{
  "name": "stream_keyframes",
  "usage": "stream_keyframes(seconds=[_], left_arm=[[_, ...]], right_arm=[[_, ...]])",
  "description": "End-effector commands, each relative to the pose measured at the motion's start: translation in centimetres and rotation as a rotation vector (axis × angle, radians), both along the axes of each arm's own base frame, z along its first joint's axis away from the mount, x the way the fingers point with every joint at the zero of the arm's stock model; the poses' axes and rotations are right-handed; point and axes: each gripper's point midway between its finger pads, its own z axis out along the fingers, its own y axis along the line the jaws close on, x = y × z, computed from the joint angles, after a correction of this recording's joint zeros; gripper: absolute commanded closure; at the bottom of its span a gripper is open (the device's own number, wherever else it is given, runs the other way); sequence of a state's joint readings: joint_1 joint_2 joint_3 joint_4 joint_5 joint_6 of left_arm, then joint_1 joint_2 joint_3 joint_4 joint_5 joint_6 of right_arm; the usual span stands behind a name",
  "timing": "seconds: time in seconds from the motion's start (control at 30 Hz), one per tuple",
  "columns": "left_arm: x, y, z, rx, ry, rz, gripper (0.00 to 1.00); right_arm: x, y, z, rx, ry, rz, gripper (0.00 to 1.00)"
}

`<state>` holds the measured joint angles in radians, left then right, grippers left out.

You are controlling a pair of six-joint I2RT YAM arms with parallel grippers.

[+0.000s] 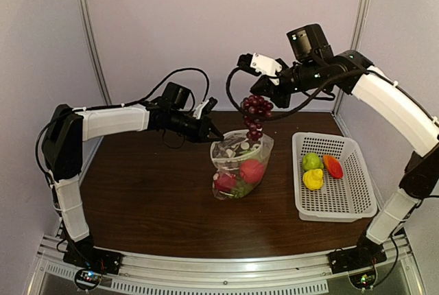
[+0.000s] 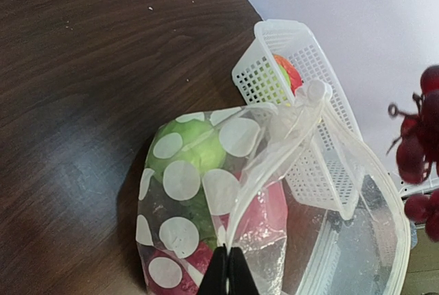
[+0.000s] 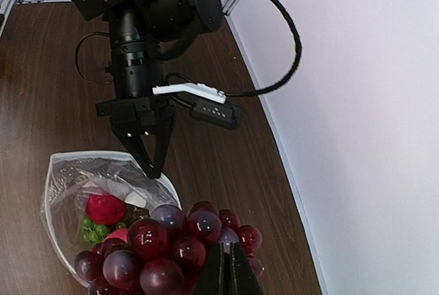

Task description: Open the zip-top bag and remove the fake food

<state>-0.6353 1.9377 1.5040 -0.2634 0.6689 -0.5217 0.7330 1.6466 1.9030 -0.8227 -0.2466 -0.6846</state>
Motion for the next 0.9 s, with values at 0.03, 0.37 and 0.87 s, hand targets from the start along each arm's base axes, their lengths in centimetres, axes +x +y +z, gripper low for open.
stream_keyframes(seconds=[0.03, 0.37, 0.87], left_arm=[[0.6, 0.1, 0.9, -0.009, -0.045, -0.001, 1.00], [1.1, 0.3, -0.4, 0.036, -0.053, 0.004, 1.00], [1.1, 0.3, -0.6, 0.037, -0.045, -0.001, 1.00]], right_arm=[[0.6, -6.7, 2.4, 0.026, -0.049, -0.134, 1.00], [-0.1, -18.3, -2.3, -0.035, 0.038, -0.369, 1.00], [-4.4, -28.4, -13.6, -0.352, 0.313, -0.514, 1.00]])
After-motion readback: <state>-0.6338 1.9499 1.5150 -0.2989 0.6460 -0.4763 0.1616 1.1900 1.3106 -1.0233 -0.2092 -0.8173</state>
